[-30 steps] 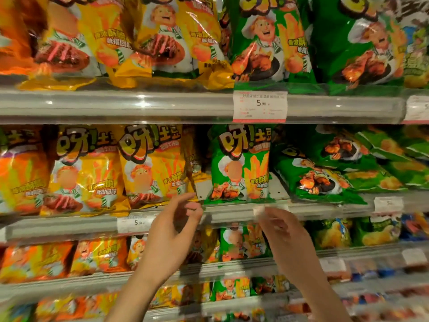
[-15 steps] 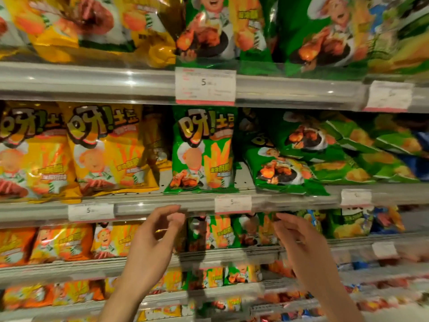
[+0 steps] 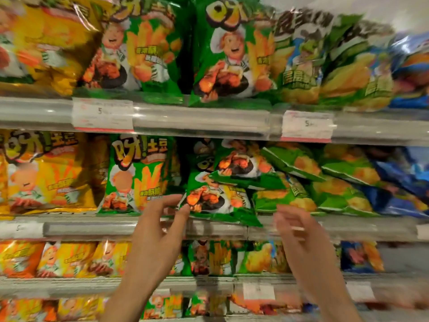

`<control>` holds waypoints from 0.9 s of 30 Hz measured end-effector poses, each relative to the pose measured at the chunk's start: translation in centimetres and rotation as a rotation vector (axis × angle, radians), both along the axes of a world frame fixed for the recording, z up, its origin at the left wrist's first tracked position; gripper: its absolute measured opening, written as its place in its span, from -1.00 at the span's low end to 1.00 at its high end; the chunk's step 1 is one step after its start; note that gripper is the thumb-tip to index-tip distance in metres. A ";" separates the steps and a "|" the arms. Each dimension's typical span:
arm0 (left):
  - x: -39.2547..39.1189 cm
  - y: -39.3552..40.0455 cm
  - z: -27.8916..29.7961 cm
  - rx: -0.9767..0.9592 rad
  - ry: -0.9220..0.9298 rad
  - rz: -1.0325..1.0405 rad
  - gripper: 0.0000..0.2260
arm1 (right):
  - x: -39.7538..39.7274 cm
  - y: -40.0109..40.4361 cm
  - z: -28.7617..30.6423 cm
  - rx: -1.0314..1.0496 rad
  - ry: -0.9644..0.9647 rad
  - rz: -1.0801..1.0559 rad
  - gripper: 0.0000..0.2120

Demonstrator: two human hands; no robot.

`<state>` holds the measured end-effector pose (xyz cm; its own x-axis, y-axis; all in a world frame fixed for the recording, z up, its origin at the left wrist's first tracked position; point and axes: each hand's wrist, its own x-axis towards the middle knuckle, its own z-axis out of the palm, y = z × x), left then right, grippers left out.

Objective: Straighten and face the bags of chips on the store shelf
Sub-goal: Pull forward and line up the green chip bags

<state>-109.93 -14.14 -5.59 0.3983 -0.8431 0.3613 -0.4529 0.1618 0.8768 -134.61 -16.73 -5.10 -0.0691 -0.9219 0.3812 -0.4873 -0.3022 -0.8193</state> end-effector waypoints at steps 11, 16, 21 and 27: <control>-2.2 -6.6 6.5 0.003 -0.246 -0.136 -0.57 | 2.3 -7.9 5.5 0.073 0.167 -0.092 -0.39; -2.7 -9.5 8.2 0.242 -0.314 -0.215 -0.32 | 3.4 -7.8 5.4 0.056 0.069 -0.073 -0.39; -2.4 -9.7 8.5 0.164 -0.190 -0.216 -0.37 | 3.9 -7.1 6.1 0.011 0.014 -0.010 -0.49; -0.9 -7.3 8.3 0.116 0.037 -0.230 -0.40 | 3.3 -6.6 7.2 0.132 -0.177 0.087 -0.55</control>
<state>-110.87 -21.45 2.69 0.2027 -0.9480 0.2452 -0.3830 0.1537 0.9109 -131.33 -23.36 2.12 -0.0426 -0.9683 0.2461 -0.3096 -0.2214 -0.9247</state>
